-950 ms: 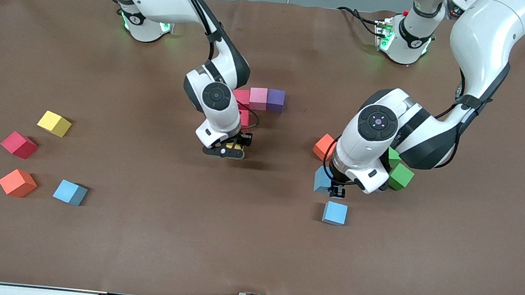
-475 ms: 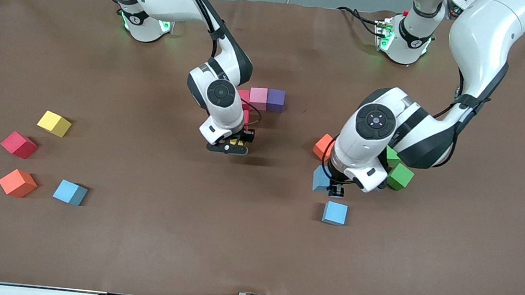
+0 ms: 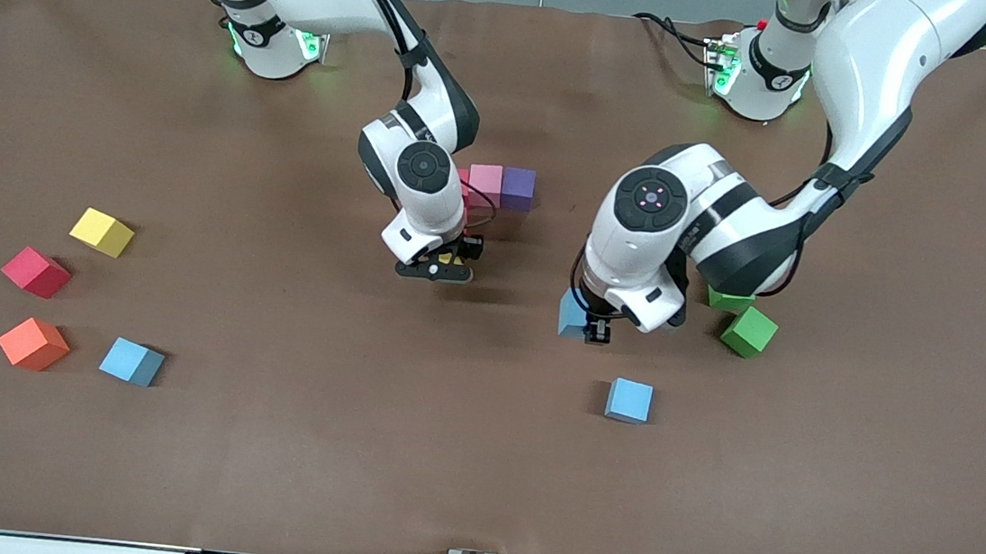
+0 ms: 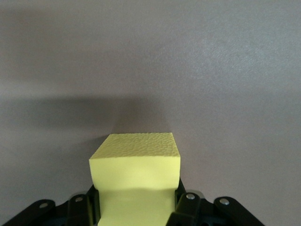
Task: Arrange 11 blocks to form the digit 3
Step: 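Place the yellow cube below the red cube while the left gripper carries blue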
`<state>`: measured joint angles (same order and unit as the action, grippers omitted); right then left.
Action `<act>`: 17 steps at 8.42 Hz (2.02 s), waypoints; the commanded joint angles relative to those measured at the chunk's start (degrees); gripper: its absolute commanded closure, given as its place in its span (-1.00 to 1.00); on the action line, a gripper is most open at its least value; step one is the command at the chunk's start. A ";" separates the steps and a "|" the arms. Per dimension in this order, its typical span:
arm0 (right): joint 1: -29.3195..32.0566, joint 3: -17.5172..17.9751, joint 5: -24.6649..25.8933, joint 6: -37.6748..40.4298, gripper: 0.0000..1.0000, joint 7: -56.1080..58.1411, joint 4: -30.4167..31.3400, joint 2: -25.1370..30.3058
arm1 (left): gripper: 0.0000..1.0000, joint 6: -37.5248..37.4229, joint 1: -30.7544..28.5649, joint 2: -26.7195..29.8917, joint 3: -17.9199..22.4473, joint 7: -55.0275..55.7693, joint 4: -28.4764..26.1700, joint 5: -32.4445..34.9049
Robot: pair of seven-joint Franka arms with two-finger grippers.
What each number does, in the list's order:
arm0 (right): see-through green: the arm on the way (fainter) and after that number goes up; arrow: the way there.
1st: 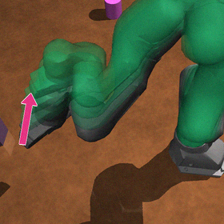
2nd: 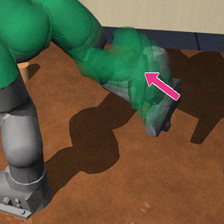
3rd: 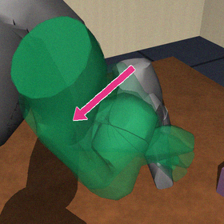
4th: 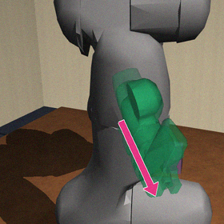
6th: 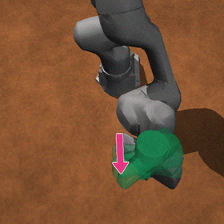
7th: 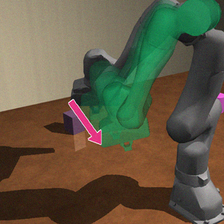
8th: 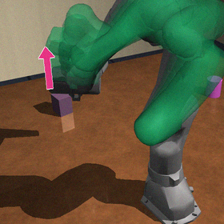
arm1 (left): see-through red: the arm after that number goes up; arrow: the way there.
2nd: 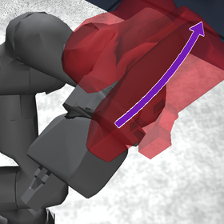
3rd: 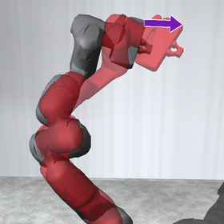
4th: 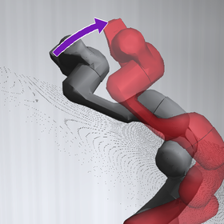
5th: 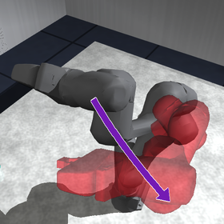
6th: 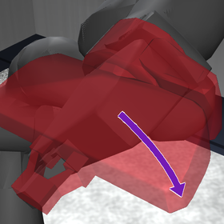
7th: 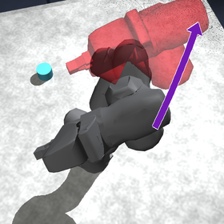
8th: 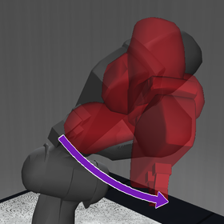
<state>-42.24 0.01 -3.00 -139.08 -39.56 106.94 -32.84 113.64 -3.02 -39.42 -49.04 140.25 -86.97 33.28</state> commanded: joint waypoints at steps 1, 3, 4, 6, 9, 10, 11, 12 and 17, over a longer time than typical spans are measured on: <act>-1.34 -0.10 -0.25 -0.49 0.93 -0.87 3.28 1.73 | 0.43 -0.79 2.56 -1.09 0.43 3.69 0.31 -0.32; -1.44 -0.10 -0.25 -0.66 0.93 -0.78 4.42 2.51 | 0.43 -0.79 4.15 -1.88 0.52 6.60 0.31 -0.23; -1.44 -0.10 -0.25 -0.49 0.93 -0.78 4.51 2.61 | 0.43 -0.70 5.12 -2.32 0.52 7.40 0.39 -0.23; -1.53 -0.10 -0.25 -0.58 0.74 -0.87 4.51 2.61 | 0.43 -0.52 9.14 -3.11 3.83 9.24 0.66 -0.49; -1.53 -0.19 -0.25 -0.75 -1.00 -0.87 4.42 2.52 | 0.43 -0.17 15.31 -3.81 8.60 11.79 0.66 -0.67; -1.53 -0.19 -0.25 -0.58 -1.00 -1.04 4.25 2.61 | 0.43 0.00 16.02 -4.60 8.69 12.58 0.66 -0.41; -1.18 -0.19 -0.25 -0.32 -1.00 -1.39 3.98 2.96 | 0.43 0.35 16.90 -4.96 8.69 13.02 0.66 -0.32; -0.91 -0.19 -0.25 -0.05 -1.00 -1.48 3.98 3.66 | 0.43 0.88 16.99 -5.05 8.69 13.90 0.57 -0.15; 6.62 0.51 -3.24 5.38 -1.00 0.62 3.98 10.59 | 0.43 1.67 17.78 -5.14 8.78 14.61 0.40 0.03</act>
<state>-38.71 -0.58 -5.35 -135.72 -40.12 109.17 -25.95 114.90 14.00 -44.42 -40.86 153.95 -87.07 33.28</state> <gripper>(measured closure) 0.000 0.449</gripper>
